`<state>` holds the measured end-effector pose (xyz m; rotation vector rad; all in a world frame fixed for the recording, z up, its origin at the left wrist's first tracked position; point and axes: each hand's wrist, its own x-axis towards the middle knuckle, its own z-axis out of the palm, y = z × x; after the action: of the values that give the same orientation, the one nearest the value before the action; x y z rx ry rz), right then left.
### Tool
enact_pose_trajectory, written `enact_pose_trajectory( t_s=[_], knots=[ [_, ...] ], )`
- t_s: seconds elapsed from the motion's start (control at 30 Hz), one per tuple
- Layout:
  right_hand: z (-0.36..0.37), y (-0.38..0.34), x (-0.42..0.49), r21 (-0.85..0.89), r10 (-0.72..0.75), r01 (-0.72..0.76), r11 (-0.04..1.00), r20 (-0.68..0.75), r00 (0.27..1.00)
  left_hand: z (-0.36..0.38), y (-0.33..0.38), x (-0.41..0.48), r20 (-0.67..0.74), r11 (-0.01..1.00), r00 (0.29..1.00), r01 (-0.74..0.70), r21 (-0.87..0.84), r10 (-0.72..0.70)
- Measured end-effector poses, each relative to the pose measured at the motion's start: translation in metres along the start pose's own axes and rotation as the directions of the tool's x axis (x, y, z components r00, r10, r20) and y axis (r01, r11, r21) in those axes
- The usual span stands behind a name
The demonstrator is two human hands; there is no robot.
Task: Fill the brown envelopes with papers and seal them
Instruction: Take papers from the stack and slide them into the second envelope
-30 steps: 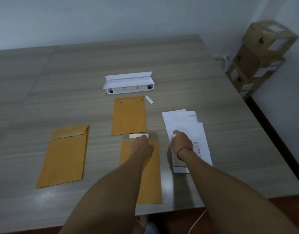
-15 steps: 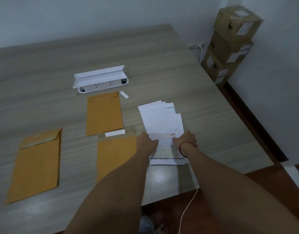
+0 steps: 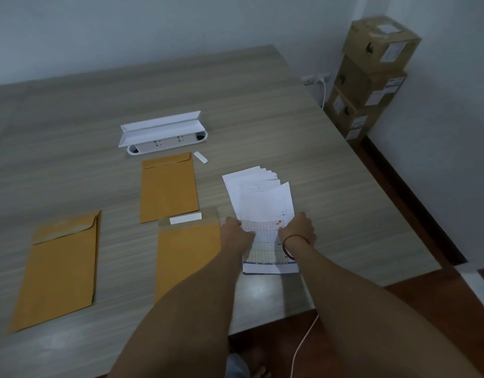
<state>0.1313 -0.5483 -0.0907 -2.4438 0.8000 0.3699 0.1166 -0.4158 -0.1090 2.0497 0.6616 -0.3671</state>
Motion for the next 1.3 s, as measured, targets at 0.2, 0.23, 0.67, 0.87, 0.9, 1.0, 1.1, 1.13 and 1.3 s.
enact_pose_trajectory(
  t_s=[0.2,0.23,0.67,0.87,0.9,1.0,1.1,1.13,1.3],
  knots=[
    [0.002,0.001,-0.002,0.022,-0.002,0.002,1.000,0.015,1.000,-0.002,0.002,0.001,0.020,0.999,0.999,-0.038,-0.013,0.038],
    [0.002,0.000,-0.002,0.037,-0.010,0.009,0.999,0.020,1.000,-0.002,0.003,0.001,0.029,0.999,0.999,-0.037,-0.017,0.038],
    [0.008,-0.009,-0.010,0.256,0.005,-0.028,0.966,0.093,0.996,-0.006,0.010,-0.005,0.102,1.000,0.995,0.017,-0.025,-0.014],
    [0.005,-0.019,-0.013,0.348,0.064,-0.091,0.933,0.088,0.994,-0.011,0.012,-0.005,0.108,0.981,0.994,0.029,-0.190,-0.008],
    [0.004,-0.019,-0.013,0.363,0.074,-0.101,0.926,0.089,0.993,-0.011,0.012,-0.005,0.116,0.974,0.993,0.031,-0.225,-0.005],
    [0.003,-0.020,-0.014,0.394,0.101,-0.121,0.911,0.070,0.992,-0.013,0.014,-0.005,0.135,0.958,0.991,0.037,-0.285,0.002],
    [0.001,-0.020,-0.015,0.445,0.124,-0.138,0.885,0.061,0.990,-0.015,0.017,-0.007,0.150,0.955,0.989,0.036,-0.295,0.009],
    [0.001,-0.021,-0.015,0.462,0.128,-0.146,0.875,0.071,0.989,-0.016,0.017,-0.007,0.156,0.956,0.988,0.035,-0.292,0.011],
    [0.000,-0.015,-0.008,0.524,0.123,-0.169,0.835,0.121,0.985,-0.025,0.020,-0.012,0.192,0.934,0.980,0.018,-0.357,0.055]
  ],
)
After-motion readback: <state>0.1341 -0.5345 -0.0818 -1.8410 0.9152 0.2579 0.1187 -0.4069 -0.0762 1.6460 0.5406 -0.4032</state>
